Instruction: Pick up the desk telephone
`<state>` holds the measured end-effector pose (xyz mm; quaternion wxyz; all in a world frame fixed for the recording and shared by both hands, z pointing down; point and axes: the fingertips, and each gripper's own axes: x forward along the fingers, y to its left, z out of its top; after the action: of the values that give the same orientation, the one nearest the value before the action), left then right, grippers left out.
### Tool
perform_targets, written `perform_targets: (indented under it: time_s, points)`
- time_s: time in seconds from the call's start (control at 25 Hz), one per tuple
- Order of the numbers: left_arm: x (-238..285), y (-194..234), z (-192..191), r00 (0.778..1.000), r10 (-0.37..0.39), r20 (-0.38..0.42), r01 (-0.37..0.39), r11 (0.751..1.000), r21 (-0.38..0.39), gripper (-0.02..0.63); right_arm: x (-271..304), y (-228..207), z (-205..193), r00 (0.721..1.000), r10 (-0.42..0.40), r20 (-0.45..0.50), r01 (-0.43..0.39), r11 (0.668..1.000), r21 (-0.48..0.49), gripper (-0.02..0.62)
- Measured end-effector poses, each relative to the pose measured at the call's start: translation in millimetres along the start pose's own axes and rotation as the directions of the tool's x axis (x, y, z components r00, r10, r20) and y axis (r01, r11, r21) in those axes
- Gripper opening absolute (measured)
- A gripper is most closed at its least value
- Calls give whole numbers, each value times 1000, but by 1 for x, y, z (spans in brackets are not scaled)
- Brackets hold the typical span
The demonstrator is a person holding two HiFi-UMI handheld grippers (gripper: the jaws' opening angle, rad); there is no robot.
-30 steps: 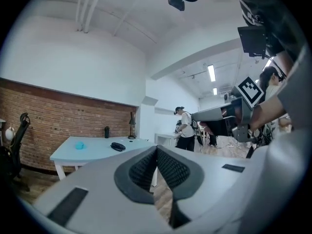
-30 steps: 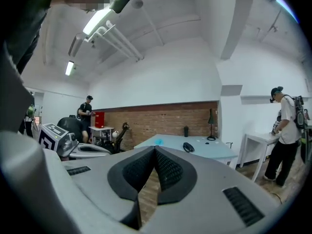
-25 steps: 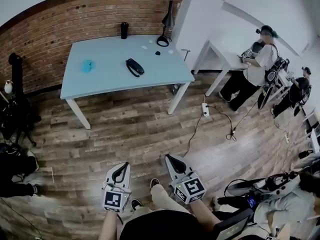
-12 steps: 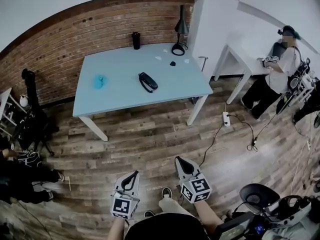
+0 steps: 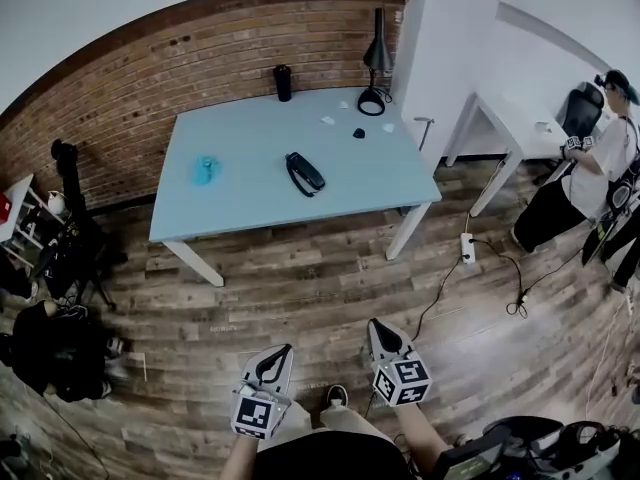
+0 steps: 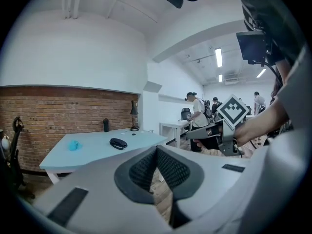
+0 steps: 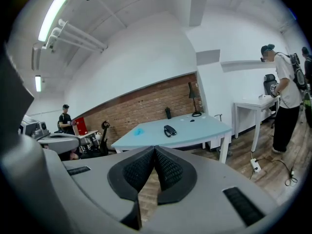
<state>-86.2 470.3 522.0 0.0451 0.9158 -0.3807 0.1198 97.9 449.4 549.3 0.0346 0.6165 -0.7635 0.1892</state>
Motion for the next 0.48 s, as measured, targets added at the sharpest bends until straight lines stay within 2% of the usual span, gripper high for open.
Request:
perform_targets:
  time_s: [0.24, 0.48]
  points:
    - [26, 36, -11, 999, -46, -3, 45, 999, -22, 25, 28, 0, 5, 999, -44, -11, 44, 999, -3, 15]
    - [49, 82, -2, 995, -87, 44, 89, 994, -55, 25, 63, 29, 34, 998, -59, -8, 58, 997, -59, 17]
